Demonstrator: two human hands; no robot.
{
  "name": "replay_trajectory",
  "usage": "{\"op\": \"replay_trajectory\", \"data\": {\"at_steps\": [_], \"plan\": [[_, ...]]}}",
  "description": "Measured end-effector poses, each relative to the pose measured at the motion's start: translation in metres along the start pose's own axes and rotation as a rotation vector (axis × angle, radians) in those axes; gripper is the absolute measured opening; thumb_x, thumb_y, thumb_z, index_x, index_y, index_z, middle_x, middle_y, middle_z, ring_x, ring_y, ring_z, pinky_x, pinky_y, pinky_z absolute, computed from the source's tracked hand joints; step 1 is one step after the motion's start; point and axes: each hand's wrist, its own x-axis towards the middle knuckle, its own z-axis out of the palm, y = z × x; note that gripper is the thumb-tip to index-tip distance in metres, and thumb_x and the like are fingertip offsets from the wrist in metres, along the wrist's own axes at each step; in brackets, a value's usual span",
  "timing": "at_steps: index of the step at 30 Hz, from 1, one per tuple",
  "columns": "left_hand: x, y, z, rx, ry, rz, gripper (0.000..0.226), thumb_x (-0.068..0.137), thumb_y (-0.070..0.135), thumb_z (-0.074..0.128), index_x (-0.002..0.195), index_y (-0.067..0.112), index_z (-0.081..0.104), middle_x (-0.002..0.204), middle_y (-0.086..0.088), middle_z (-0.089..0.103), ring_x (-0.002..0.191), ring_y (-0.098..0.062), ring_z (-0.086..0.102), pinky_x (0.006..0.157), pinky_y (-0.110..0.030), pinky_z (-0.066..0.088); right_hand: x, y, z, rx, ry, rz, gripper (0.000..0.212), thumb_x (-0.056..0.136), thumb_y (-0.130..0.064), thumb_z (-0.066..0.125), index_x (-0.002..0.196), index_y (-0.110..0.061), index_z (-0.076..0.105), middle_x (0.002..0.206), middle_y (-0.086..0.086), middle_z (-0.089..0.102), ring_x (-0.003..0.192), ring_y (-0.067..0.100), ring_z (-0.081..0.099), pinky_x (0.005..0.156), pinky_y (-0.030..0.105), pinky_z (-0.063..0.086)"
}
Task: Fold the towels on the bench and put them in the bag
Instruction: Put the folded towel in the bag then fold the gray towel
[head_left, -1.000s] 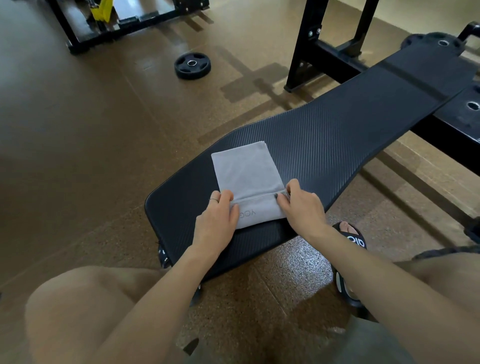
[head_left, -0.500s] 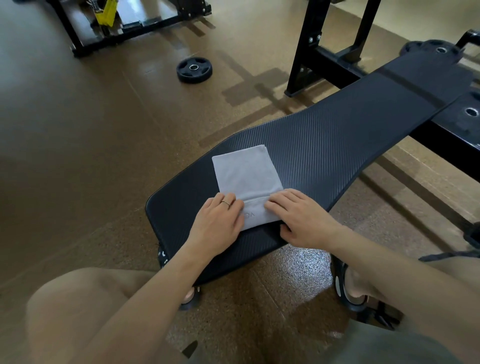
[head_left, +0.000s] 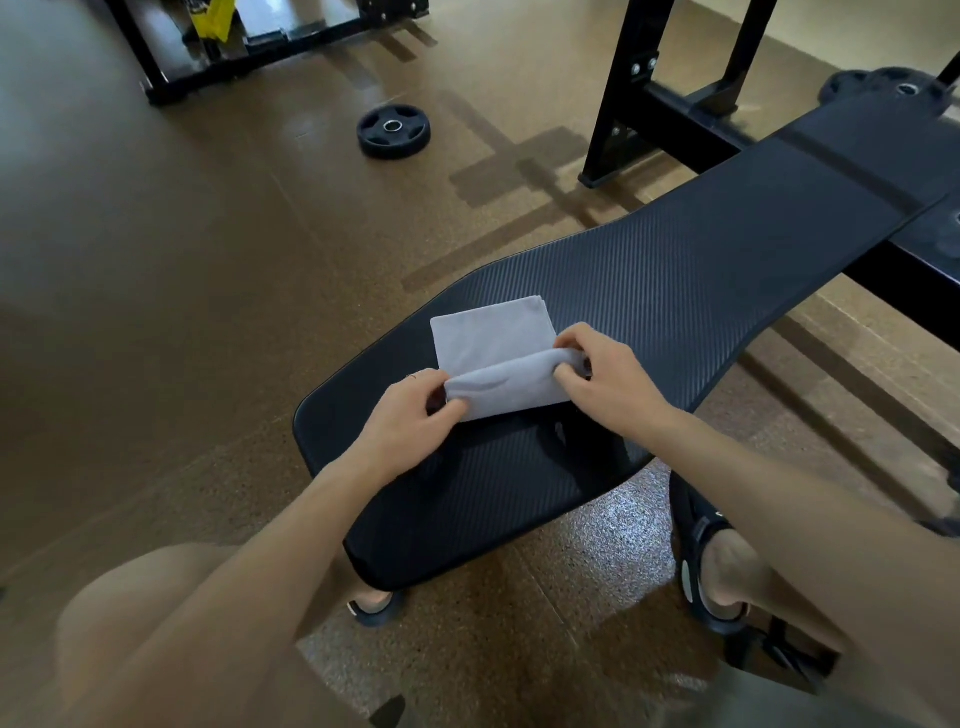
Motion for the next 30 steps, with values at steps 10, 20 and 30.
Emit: {"op": "replay_trajectory", "data": {"at_steps": [10, 20, 30], "plan": [[0.02, -0.008, 0.015, -0.141, 0.107, -0.28, 0.018, 0.101, 0.039, 0.054, 0.097, 0.022, 0.058, 0.088, 0.002, 0.062, 0.076, -0.01, 0.055, 0.065, -0.028, 0.045, 0.027, 0.003, 0.019, -0.042, 0.053, 0.121, 0.014, 0.102, -0.033, 0.052, 0.101, -0.019, 0.052, 0.094, -0.003, 0.06, 0.086, 0.017, 0.057, 0.07, 0.037, 0.047], [0.023, -0.003, 0.029, 0.393, 0.324, -0.022, 0.032, 0.093, 0.021, 0.062, 0.119, 0.017, 0.043, 0.111, -0.007, 0.045, 0.08, -0.024, 0.053, 0.066, -0.042, 0.051, 0.035, 0.0, 0.034, -0.323, 0.106, 0.128, 0.017, 0.105, -0.033, 0.043, 0.102, -0.016, 0.042, 0.102, 0.003, 0.048, 0.08, 0.027, 0.053, 0.07, 0.038, 0.039], [0.029, 0.0, 0.017, 0.811, 0.171, 0.462, 0.03, 0.089, 0.026, 0.059, 0.117, 0.016, 0.058, 0.106, -0.006, 0.054, 0.093, -0.027, 0.054, 0.076, -0.036, 0.044, 0.013, -0.012, 0.023, -0.771, 0.017, -0.678, 0.025, 0.09, -0.027, 0.048, 0.107, -0.012, 0.057, 0.103, 0.006, 0.055, 0.095, 0.027, 0.054, 0.091, 0.041, 0.044]]}}
